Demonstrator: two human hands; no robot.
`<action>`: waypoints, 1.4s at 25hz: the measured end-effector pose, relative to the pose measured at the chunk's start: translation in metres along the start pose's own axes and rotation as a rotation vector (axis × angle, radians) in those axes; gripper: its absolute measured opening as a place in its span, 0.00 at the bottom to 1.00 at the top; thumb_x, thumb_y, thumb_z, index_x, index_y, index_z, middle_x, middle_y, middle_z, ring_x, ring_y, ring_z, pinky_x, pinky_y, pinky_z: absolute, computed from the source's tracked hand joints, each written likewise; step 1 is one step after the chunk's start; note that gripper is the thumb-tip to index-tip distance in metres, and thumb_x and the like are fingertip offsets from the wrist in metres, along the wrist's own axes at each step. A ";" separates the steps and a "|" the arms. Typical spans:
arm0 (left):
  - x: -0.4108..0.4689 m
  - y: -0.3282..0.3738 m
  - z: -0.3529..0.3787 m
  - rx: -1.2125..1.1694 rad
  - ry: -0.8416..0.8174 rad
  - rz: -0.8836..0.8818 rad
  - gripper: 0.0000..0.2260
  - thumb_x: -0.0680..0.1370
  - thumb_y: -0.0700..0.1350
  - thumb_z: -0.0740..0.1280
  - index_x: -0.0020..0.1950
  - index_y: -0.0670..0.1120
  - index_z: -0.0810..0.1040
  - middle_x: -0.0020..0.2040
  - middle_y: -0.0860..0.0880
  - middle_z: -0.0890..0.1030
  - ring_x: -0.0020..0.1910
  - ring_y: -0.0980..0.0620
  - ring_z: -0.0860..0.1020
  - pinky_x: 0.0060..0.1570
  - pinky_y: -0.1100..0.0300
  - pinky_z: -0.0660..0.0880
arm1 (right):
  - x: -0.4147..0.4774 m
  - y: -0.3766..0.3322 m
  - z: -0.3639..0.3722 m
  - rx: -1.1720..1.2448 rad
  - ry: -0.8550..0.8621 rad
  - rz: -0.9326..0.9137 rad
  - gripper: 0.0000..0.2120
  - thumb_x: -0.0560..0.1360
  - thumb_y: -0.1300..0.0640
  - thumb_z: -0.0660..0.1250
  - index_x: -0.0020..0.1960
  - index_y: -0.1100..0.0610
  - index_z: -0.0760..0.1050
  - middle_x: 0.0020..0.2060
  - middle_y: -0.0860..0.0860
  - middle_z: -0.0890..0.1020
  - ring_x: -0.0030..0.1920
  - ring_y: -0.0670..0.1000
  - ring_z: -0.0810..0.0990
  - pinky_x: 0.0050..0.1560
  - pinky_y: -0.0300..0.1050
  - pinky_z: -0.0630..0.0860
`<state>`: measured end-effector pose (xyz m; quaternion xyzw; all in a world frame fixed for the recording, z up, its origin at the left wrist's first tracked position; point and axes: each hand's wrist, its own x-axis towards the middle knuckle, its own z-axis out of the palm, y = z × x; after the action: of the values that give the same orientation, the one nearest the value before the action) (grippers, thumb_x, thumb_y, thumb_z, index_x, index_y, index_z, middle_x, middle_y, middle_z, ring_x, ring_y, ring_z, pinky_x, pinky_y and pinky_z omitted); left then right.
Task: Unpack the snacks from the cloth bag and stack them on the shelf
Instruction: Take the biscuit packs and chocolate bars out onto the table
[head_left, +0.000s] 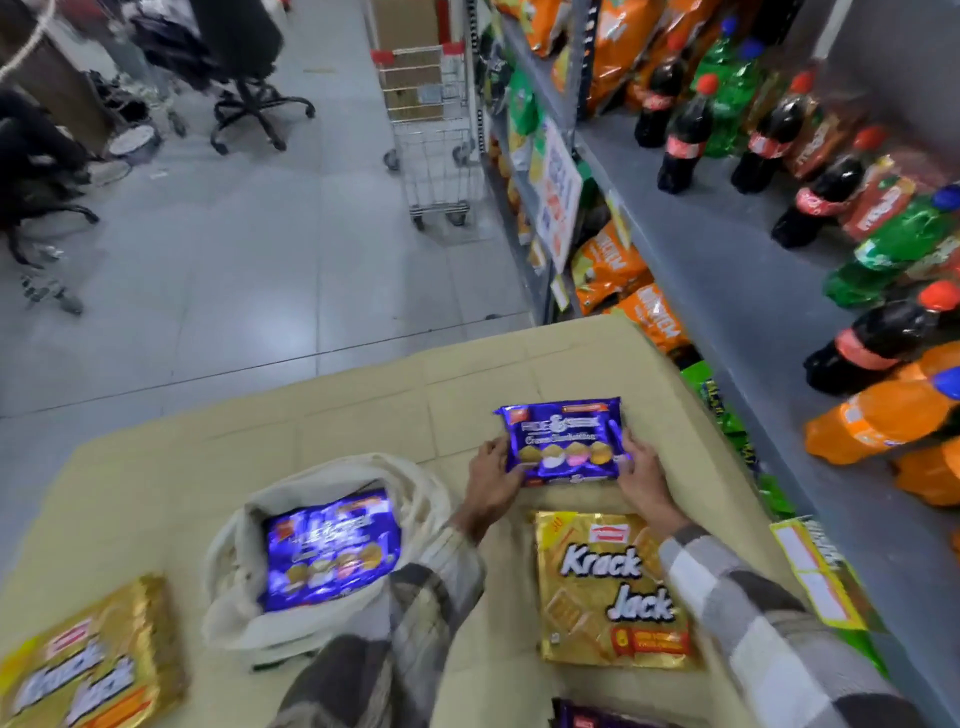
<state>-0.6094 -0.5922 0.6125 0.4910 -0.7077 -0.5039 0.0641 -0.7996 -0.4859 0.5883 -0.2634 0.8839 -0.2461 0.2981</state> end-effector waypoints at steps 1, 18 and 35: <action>-0.007 0.000 -0.010 -0.047 0.022 -0.026 0.22 0.78 0.39 0.66 0.72 0.39 0.71 0.69 0.38 0.72 0.70 0.43 0.70 0.70 0.58 0.63 | -0.010 -0.004 -0.002 -0.099 0.010 0.006 0.27 0.79 0.67 0.61 0.77 0.57 0.64 0.71 0.64 0.68 0.70 0.64 0.68 0.71 0.53 0.64; -0.135 -0.186 -0.188 0.007 0.432 -0.457 0.15 0.79 0.41 0.61 0.63 0.37 0.73 0.66 0.36 0.70 0.66 0.36 0.70 0.65 0.48 0.66 | -0.166 -0.173 0.200 -0.072 -0.427 -0.075 0.20 0.78 0.62 0.62 0.70 0.61 0.66 0.66 0.59 0.72 0.65 0.56 0.73 0.66 0.46 0.70; -0.154 -0.189 -0.223 -0.501 0.065 -0.490 0.08 0.76 0.36 0.66 0.52 0.46 0.77 0.39 0.52 0.83 0.36 0.55 0.81 0.27 0.67 0.75 | -0.192 -0.193 0.194 -0.060 -0.490 0.137 0.07 0.76 0.58 0.65 0.51 0.58 0.80 0.43 0.53 0.84 0.40 0.51 0.81 0.38 0.42 0.75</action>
<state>-0.2813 -0.6225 0.6364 0.6311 -0.4208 -0.6465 0.0821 -0.4801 -0.5649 0.6427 -0.2637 0.8078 -0.1279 0.5115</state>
